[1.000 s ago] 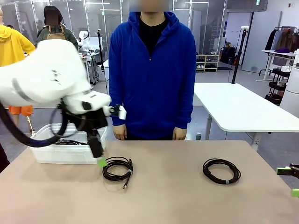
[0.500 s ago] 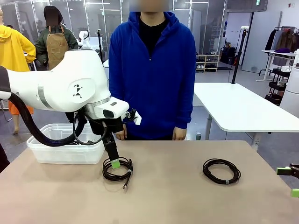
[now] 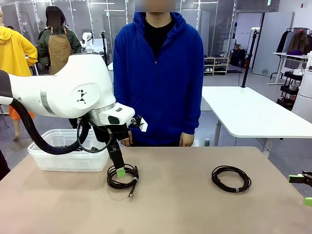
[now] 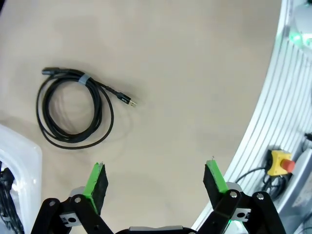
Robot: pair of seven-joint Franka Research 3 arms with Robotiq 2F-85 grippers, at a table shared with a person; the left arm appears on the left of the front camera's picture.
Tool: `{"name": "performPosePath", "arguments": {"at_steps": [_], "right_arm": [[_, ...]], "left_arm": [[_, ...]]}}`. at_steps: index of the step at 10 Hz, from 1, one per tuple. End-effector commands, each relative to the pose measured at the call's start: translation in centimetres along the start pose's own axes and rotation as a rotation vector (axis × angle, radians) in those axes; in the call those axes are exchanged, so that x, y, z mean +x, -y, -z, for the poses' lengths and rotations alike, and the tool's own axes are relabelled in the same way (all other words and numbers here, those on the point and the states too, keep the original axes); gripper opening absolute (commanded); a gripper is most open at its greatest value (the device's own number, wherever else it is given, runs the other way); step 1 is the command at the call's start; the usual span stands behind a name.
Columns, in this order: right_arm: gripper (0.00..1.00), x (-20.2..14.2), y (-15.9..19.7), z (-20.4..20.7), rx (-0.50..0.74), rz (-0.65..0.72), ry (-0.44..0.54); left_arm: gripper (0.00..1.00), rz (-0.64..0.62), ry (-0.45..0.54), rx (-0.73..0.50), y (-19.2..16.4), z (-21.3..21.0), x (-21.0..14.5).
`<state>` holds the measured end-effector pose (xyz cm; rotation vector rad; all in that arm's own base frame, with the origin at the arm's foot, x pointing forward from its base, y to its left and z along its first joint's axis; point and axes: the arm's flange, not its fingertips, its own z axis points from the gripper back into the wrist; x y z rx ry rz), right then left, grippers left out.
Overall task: Organize and store the cables.
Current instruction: Place the USB Extension Cable into the Organizing box.
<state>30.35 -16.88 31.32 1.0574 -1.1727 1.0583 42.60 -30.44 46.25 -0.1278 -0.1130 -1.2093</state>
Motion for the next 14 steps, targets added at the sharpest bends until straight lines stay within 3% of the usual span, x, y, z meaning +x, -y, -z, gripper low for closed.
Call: {"name": "performPosePath", "arguments": {"at_steps": [1,3,8,12,14], "right_arm": [[1.00,0.4,0.2,0.1,-0.010,0.024,0.008],[1.00,0.4,0.2,0.1,-0.010,0.024,0.008],[1.00,0.4,0.2,0.1,-0.010,0.024,0.008],[1.00,0.4,0.2,0.1,-0.010,0.024,0.008],[1.00,0.4,0.2,0.1,-0.010,0.024,0.008]], "left_arm": [[1.00,-0.030,0.074,0.007,-1.4,2.3,2.1],[1.00,-0.183,0.017,0.096,-2.0,3.2,3.8],[1.00,-0.408,-0.146,0.190,-3.7,5.3,8.2],[1.00,-0.608,-0.177,0.213,-6.5,8.8,8.8],[1.00,-0.679,-0.120,0.138,-8.1,10.7,8.2]]}}
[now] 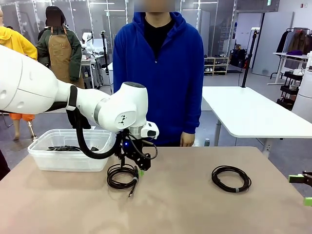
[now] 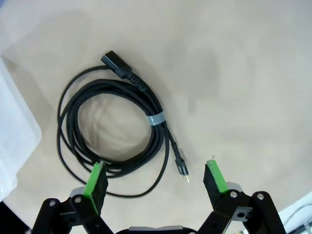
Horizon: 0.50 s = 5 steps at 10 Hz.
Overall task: Organize and store the cables.
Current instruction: Place the USB Extension Cable into the Organizing box.
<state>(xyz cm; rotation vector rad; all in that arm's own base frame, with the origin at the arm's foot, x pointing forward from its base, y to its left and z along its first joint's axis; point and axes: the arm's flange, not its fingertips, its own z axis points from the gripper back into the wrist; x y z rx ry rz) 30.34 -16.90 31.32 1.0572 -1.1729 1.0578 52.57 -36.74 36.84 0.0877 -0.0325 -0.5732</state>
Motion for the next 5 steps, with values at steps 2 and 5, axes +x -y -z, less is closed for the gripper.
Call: {"name": "performPosePath", "arguments": {"at_steps": [2,5], "right_arm": [[1.00,0.4,0.2,0.1,-0.009,0.024,0.008],[1.00,0.4,0.2,0.1,-0.009,0.024,0.008]], "left_arm": [[1.00,-0.079,0.022,-0.085,-0.8,1.4,0.7],[1.00,-0.117,0.066,-0.144,-1.3,3.6,1.2]]}}
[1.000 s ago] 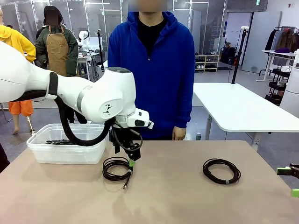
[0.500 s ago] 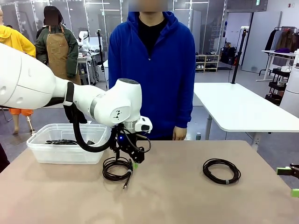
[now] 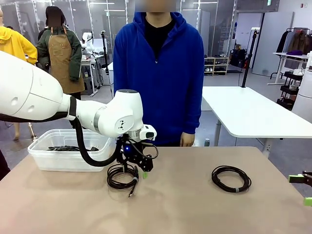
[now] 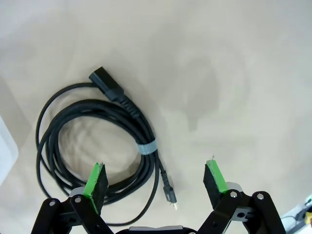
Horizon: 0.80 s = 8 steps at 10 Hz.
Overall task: Organize and store the cables.
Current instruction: Place the USB Extension Cable into the Organizing box.
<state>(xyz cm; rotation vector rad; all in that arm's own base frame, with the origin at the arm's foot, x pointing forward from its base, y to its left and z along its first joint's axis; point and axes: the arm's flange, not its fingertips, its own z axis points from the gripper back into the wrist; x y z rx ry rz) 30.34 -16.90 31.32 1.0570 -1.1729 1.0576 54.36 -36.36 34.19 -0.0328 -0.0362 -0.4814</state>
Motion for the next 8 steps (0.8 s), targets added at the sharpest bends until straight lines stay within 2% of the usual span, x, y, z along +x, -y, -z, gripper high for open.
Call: {"name": "performPosePath", "arguments": {"at_steps": [1,5,6,7,8], "right_arm": [[1.00,0.4,0.2,0.1,-0.009,0.024,0.008],[1.00,0.4,0.2,0.1,-0.009,0.024,0.008],[1.00,0.4,0.2,0.1,-0.009,0.024,0.008],[1.00,0.4,0.2,0.1,-0.009,0.024,0.008],[1.00,0.4,0.2,0.1,-0.009,0.024,0.008]], "left_arm": [[1.00,-0.017,0.030,-0.039,-0.2,1.4,0.1],[1.00,-0.028,0.038,-0.050,0.0,3.1,0.1],[0.86,-0.048,0.034,-0.059,0.0,3.2,0.0],[0.51,-0.054,0.038,-0.053,-0.2,3.2,-0.1],[0.27,-0.052,0.035,-0.047,-0.1,3.3,-0.2]]}}
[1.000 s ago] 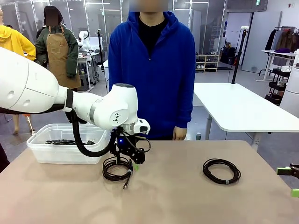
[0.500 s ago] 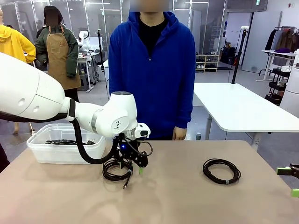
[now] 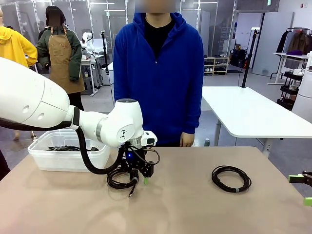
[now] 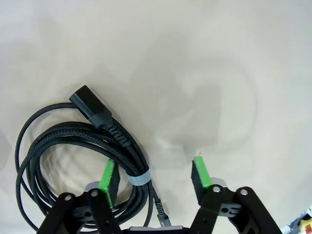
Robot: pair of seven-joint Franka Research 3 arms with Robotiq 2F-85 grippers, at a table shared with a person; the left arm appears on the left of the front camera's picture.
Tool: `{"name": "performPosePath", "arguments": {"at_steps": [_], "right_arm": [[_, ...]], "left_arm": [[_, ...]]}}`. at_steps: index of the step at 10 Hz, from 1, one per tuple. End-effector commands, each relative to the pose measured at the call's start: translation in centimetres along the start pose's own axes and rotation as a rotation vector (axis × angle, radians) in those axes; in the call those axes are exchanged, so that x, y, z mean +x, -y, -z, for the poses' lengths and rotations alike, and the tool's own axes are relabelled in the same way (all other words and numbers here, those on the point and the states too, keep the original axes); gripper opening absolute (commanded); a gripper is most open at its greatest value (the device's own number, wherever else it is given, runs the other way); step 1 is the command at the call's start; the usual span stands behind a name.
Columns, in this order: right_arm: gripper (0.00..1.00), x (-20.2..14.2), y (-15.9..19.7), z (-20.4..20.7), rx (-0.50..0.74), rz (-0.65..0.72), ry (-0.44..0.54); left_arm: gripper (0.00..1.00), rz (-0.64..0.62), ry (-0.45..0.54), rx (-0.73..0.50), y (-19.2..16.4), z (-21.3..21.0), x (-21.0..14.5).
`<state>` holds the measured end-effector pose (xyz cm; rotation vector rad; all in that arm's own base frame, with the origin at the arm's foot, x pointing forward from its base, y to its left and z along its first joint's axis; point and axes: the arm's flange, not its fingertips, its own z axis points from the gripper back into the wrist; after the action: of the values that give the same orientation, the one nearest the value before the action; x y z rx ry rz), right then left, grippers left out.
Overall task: Organize and store the cables.
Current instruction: Place the USB Extension Cable into the Organizing box.
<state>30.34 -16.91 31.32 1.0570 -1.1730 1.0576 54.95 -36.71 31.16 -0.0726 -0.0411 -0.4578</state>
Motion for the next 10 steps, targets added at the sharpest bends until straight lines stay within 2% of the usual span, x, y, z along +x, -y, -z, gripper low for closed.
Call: {"name": "performPosePath", "arguments": {"at_steps": [1,2,3,8,10], "right_arm": [[1.00,0.4,0.2,0.1,-0.009,0.024,0.008],[1.00,0.4,0.2,0.1,-0.009,0.024,0.008],[1.00,0.4,0.2,0.1,-0.009,0.024,0.008],[1.00,0.4,0.2,0.1,-0.009,0.024,0.008],[1.00,0.4,0.2,0.1,-0.009,0.024,0.008]], "left_arm": [[0.00,-0.023,0.015,-0.009,0.0,0.4,-0.7],[0.23,-0.023,0.015,-0.010,0.1,0.3,-0.7],[0.00,-0.024,0.018,-0.011,0.2,0.2,-0.9],[0.00,-0.041,0.007,-0.011,0.7,0.5,-1.3],[0.00,-0.027,0.033,-0.016,1.2,0.0,-1.4]]}}
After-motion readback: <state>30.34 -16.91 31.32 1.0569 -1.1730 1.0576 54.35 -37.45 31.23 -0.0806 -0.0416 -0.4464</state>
